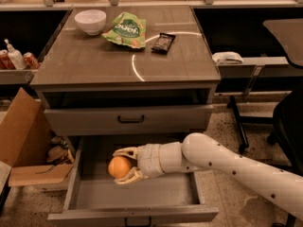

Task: Pick orange from middle drawer and place on counter

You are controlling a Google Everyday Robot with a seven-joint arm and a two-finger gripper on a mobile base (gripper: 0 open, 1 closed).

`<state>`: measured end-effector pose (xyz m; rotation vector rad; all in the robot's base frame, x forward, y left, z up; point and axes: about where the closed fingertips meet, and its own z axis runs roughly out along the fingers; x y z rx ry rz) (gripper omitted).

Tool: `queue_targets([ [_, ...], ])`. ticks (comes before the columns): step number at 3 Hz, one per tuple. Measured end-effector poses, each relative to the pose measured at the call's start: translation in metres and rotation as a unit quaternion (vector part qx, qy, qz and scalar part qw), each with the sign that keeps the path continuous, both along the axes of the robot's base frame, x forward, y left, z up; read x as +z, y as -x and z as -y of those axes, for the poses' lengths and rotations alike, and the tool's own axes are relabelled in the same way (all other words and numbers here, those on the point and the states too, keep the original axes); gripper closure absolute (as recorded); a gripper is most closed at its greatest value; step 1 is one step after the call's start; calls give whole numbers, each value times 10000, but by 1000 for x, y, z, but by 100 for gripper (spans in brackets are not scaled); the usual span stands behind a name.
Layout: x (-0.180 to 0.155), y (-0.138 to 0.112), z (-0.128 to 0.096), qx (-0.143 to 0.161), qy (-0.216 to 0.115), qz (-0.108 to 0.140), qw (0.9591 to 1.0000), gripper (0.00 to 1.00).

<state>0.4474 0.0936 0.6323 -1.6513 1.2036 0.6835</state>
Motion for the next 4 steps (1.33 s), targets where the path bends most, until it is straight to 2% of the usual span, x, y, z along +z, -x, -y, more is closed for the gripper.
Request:
queue_targets([
  [1,38,9,-4,174,102,414,9989,100],
  [2,41,9,-5,183,77,429,9989,100],
  [3,73,5,-2,206,28,620,9979,100],
  [4,109,-11,6,191,42,799,9966,100],
])
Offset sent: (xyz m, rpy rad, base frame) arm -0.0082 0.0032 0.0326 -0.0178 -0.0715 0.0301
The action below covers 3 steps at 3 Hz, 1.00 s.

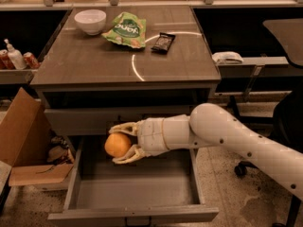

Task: Pick orange from middle drawer and place on counter

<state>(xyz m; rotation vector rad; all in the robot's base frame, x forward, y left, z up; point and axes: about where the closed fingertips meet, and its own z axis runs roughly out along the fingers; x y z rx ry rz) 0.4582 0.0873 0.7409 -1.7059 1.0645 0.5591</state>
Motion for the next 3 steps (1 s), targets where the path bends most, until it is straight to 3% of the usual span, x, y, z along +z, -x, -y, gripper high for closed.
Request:
queue_targets([
  [2,88,-61,28,-243,-339,566,9975,100],
  [3,88,-61,28,-243,-339,565,9975,100],
])
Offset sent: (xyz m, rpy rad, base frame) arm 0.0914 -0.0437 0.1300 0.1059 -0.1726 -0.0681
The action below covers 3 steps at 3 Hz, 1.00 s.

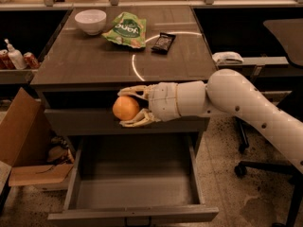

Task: Pick orange from middle drawer and place on counter

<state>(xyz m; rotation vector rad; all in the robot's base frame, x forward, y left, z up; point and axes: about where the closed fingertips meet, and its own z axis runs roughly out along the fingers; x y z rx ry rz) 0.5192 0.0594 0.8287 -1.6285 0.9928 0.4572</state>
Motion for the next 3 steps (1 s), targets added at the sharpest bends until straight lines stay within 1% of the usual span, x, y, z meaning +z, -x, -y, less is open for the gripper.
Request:
queue_targets([
  [1,12,-25,1,-137,-122,-116,9998,100],
  [2,41,-59,2,-198,-232,-58,9995,100],
  [3,87,-104,1,-468,-291,23,9985,100],
])
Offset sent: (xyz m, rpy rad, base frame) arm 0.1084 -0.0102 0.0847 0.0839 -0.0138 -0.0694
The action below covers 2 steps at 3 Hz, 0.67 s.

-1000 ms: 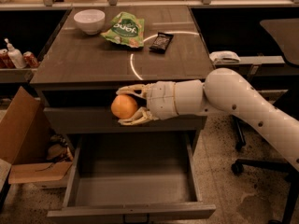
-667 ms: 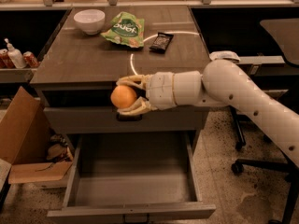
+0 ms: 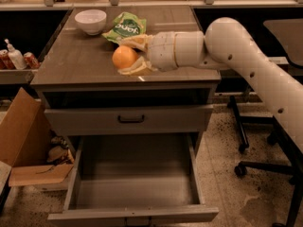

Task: Pick orange from middle drawer and place on counter

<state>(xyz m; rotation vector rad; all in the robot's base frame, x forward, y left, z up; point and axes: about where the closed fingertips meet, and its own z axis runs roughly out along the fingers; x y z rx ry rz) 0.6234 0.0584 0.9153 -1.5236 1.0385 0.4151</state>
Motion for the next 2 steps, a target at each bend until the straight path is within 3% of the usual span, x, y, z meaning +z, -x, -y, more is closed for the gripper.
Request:
queue_targets([
  [1,16,-27,-2,-173,-68,-110,9998,100],
  [2,14,-59,-6,-387,-57,-383,9985,100],
])
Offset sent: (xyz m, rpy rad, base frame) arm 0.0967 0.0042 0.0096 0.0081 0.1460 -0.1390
